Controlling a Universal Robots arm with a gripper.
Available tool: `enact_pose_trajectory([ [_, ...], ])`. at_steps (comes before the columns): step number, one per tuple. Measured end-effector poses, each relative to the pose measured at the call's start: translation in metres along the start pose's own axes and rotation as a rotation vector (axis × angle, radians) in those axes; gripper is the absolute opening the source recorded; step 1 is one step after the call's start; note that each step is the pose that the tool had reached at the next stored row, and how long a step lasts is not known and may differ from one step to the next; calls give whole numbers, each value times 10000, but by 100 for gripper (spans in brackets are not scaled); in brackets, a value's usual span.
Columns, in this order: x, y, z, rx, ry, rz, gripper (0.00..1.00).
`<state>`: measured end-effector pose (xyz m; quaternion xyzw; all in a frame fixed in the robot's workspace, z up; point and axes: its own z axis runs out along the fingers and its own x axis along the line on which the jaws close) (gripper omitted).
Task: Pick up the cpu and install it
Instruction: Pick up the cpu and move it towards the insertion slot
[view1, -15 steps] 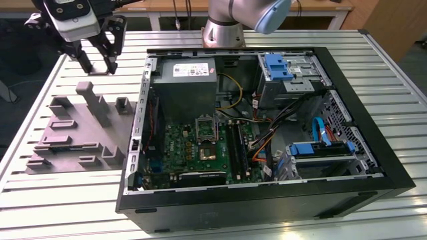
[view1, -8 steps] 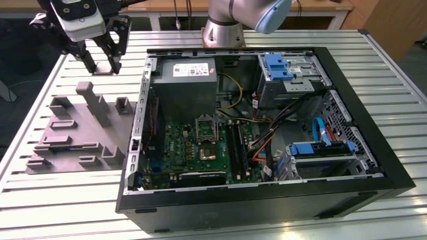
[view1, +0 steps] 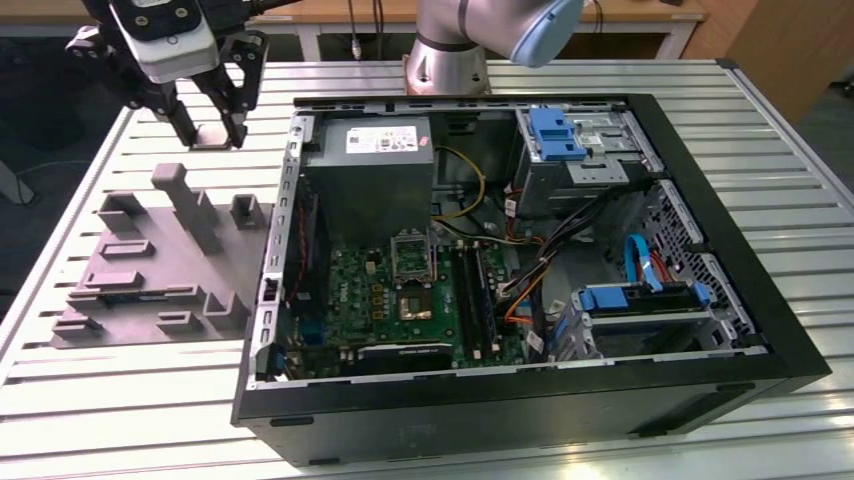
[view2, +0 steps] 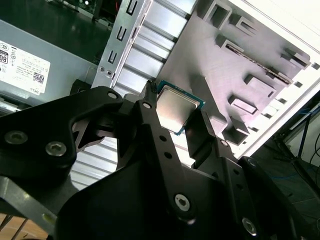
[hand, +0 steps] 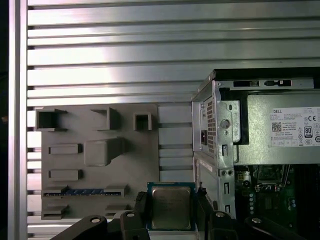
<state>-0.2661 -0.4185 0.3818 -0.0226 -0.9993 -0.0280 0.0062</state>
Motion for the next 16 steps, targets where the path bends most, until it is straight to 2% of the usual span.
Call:
enact_pose_trajectory([
  [16, -74, 3, 0, 0, -1, 0, 47],
])
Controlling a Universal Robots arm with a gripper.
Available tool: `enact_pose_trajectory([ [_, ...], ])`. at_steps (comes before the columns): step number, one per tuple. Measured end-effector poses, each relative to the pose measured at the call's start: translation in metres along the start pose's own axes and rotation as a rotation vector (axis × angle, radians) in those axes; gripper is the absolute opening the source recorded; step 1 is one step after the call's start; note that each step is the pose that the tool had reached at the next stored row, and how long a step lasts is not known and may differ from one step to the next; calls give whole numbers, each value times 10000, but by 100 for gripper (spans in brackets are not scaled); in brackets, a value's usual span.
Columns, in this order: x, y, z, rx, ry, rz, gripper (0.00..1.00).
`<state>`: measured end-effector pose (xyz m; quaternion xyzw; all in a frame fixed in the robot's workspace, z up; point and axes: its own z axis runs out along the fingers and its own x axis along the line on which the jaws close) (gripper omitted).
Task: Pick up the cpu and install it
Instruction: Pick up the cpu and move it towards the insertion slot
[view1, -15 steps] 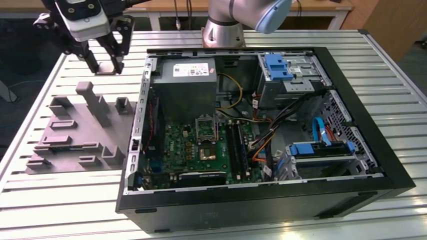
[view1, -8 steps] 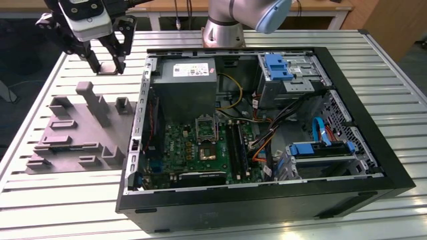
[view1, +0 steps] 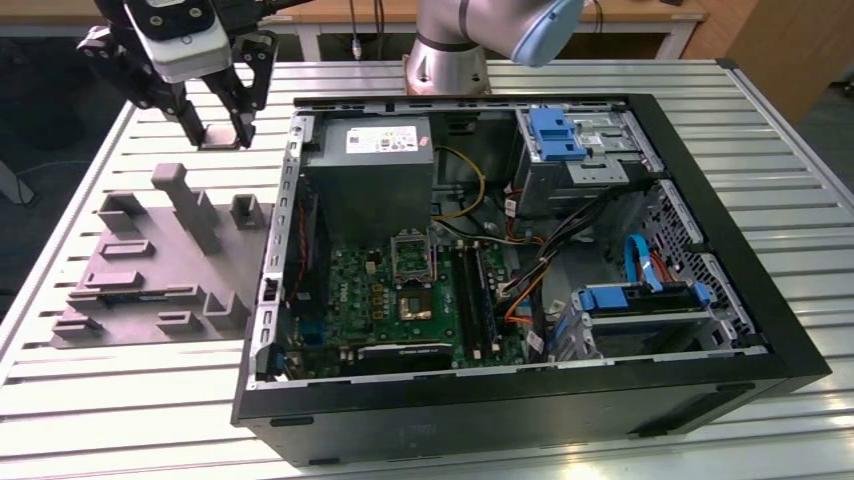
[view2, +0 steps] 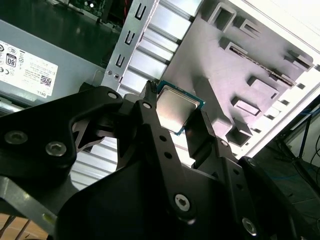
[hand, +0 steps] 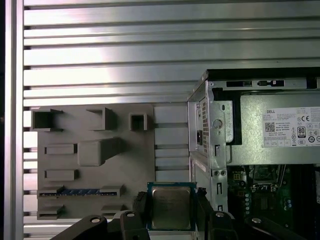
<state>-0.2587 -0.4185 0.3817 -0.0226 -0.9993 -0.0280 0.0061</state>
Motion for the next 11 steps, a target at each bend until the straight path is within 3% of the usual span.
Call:
enact_pose_trajectory([
  [11, -54, 2, 0, 0, 0, 0, 47],
])
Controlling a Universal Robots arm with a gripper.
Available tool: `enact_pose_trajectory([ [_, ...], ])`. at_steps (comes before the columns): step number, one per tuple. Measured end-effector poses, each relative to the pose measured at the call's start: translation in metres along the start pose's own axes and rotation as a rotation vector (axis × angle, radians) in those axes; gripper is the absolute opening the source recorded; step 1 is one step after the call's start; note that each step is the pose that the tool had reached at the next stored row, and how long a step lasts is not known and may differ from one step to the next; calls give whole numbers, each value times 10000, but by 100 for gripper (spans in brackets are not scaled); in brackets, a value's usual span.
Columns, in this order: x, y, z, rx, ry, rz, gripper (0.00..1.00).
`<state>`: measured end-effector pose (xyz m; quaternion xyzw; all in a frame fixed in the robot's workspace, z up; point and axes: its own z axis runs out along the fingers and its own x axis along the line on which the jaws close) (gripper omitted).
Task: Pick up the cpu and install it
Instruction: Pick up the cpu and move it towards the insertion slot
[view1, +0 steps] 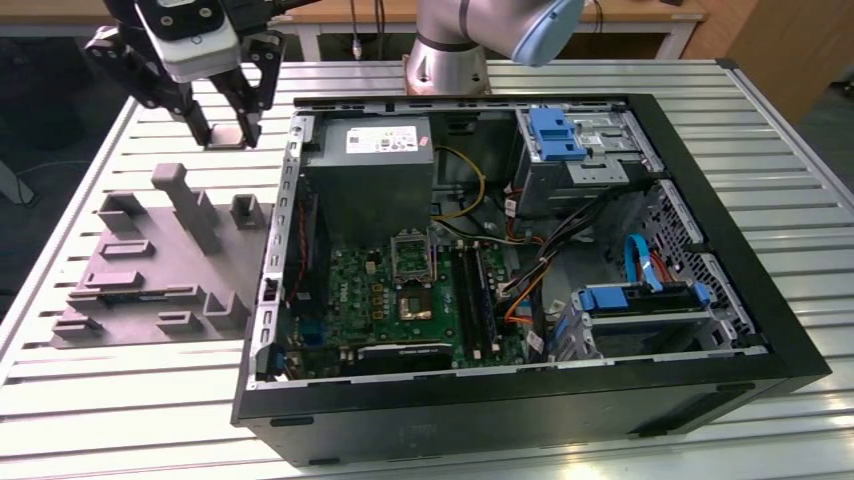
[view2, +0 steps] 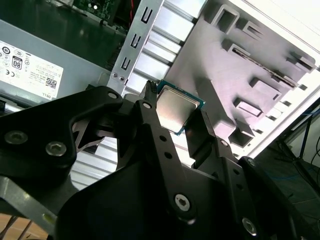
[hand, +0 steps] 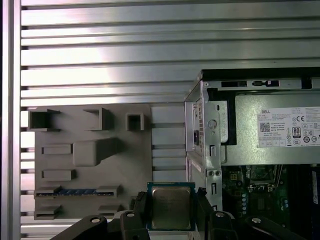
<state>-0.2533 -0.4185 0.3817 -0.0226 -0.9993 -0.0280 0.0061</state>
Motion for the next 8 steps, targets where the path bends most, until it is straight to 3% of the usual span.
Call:
enact_pose_trajectory([
  [8, -31, 1, -1, 1, 0, 0, 47],
])
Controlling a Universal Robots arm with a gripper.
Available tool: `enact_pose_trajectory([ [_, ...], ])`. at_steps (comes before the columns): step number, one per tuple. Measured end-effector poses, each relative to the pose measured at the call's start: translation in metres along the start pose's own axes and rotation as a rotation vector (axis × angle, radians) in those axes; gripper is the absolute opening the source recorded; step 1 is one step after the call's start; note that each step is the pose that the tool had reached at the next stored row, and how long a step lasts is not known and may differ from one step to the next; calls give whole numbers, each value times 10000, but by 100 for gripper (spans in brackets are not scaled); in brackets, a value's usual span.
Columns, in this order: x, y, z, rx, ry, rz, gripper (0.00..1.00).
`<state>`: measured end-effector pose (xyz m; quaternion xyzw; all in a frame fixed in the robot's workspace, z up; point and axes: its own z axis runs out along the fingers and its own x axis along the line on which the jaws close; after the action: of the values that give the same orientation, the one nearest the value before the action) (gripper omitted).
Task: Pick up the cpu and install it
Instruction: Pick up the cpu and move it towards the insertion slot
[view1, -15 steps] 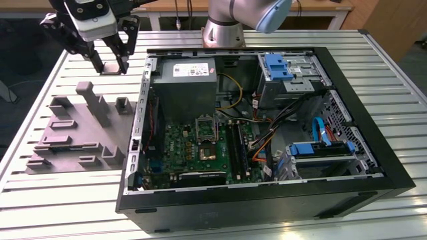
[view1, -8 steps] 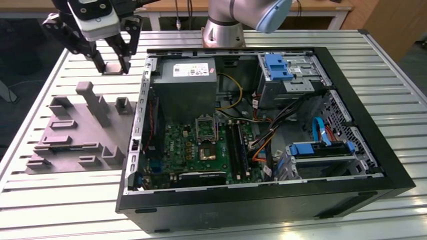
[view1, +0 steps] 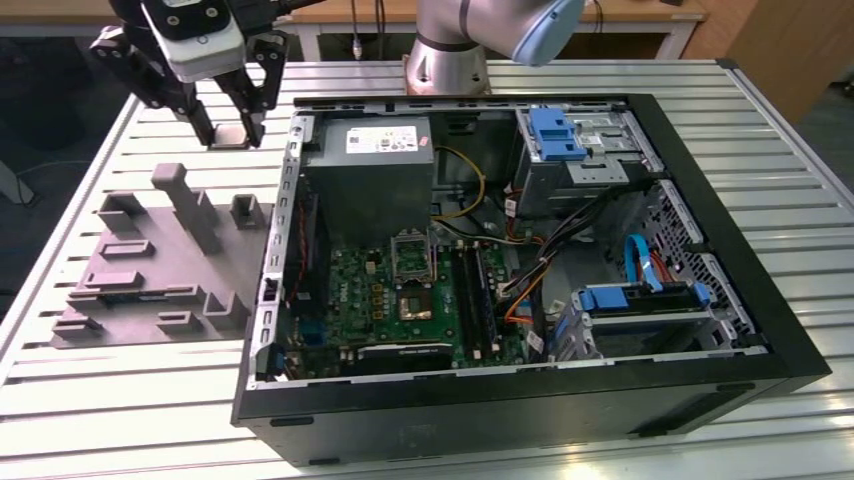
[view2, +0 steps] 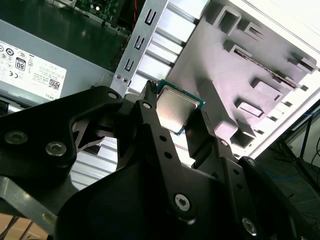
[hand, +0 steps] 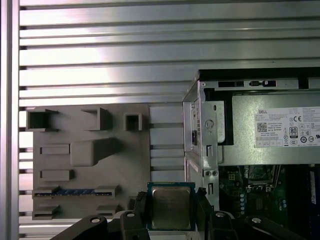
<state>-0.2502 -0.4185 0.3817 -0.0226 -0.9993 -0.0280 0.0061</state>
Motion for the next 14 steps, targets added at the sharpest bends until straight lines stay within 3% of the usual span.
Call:
enact_pose_trajectory([
  [14, -49, 2, -1, 0, 0, 0, 47],
])
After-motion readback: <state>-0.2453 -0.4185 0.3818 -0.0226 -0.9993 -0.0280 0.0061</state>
